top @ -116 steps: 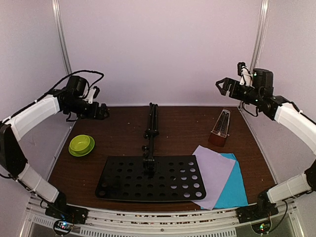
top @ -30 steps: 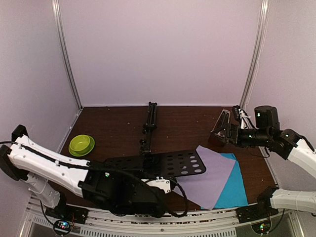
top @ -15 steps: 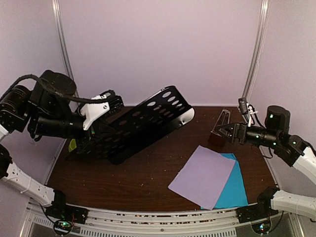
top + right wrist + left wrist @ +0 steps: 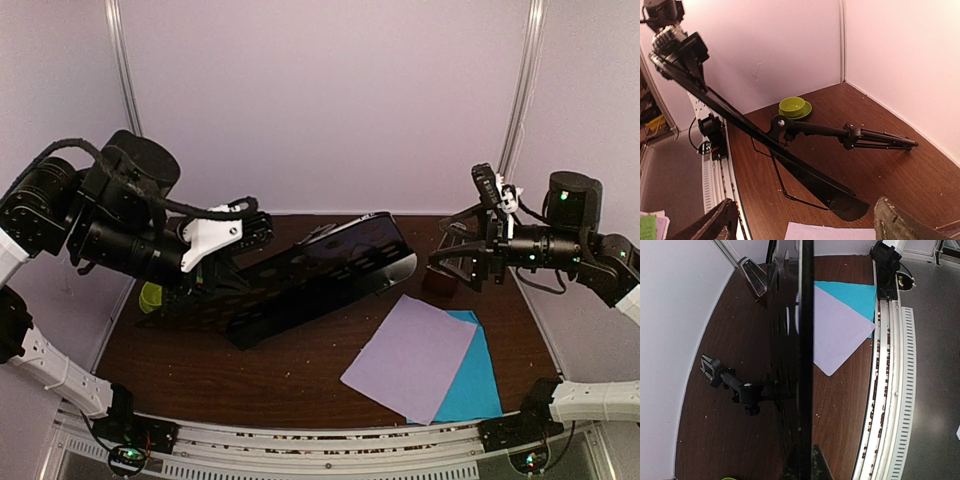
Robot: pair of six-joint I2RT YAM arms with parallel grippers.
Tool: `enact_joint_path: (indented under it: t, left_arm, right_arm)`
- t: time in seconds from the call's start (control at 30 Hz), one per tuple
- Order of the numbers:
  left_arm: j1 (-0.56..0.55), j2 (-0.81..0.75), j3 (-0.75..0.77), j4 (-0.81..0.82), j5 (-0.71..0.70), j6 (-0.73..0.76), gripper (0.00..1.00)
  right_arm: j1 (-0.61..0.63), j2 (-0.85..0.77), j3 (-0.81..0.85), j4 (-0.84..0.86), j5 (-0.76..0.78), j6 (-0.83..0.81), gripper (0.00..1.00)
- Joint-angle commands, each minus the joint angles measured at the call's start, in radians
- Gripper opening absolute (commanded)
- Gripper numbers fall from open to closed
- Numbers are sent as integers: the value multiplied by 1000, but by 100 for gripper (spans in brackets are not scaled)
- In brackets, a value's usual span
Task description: Set up the instrument practice props
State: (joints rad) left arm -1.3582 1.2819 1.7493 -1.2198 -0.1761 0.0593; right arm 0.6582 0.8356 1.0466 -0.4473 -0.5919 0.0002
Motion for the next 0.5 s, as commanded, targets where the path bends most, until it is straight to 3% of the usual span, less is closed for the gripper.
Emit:
enact_joint_path:
  t: [0.0,0.27,0.47]
  left_arm:
    - [-8,-15,86,199,130,60,0]
    - [-9,35,122,171,182,97,0]
    - [-9,51,150,160,177,129,0]
  right_arm:
    - [92,17,71,-178,97,-223,94]
    - [196,118,163,-194,153,-317,85]
    - [276,205,203,-212,191,-378,70]
